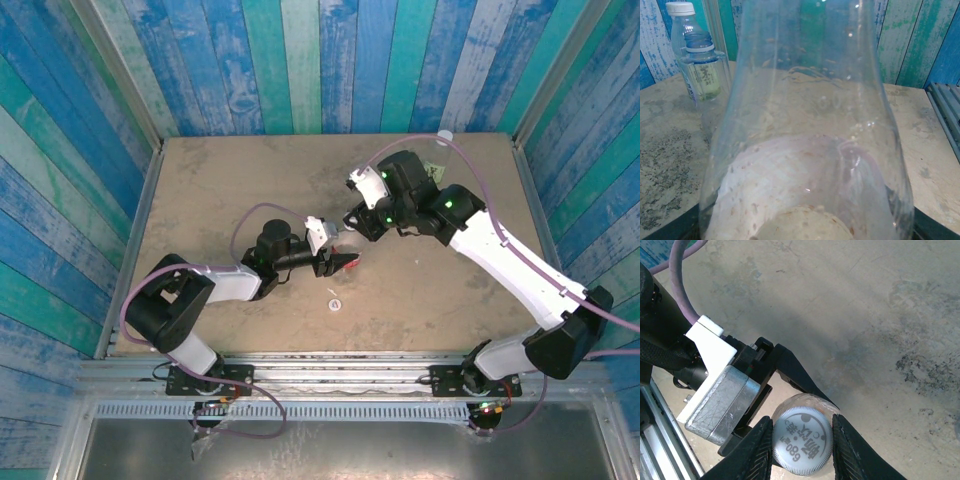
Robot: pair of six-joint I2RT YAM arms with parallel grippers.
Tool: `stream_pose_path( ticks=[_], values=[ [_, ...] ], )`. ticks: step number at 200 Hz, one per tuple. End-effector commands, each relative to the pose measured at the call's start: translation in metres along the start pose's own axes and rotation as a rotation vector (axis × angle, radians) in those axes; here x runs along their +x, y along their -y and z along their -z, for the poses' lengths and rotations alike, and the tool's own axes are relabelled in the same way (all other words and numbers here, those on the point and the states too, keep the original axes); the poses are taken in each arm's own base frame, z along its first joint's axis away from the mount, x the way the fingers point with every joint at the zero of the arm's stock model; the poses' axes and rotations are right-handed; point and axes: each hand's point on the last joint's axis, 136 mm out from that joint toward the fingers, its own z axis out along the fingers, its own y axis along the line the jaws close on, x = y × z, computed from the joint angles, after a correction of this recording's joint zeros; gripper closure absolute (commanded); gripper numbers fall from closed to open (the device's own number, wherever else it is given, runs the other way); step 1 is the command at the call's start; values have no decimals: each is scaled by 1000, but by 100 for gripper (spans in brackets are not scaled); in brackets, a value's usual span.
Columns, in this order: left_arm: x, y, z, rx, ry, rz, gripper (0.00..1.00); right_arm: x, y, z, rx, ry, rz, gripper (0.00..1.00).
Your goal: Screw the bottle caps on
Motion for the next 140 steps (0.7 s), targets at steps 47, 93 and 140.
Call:
stream_pose_path(
  ticks=[47, 93, 140],
  values=[
    [27, 2, -1, 7, -74, 37, 35, 27, 6, -7, 29, -43, -29, 68],
    [26, 2, -1, 8, -73, 38, 35, 25, 7, -9, 28, -32, -30, 67],
    [27, 2, -1, 8, -75, 38, 35, 19, 6, -5, 29, -14, -23, 63]
  ],
)
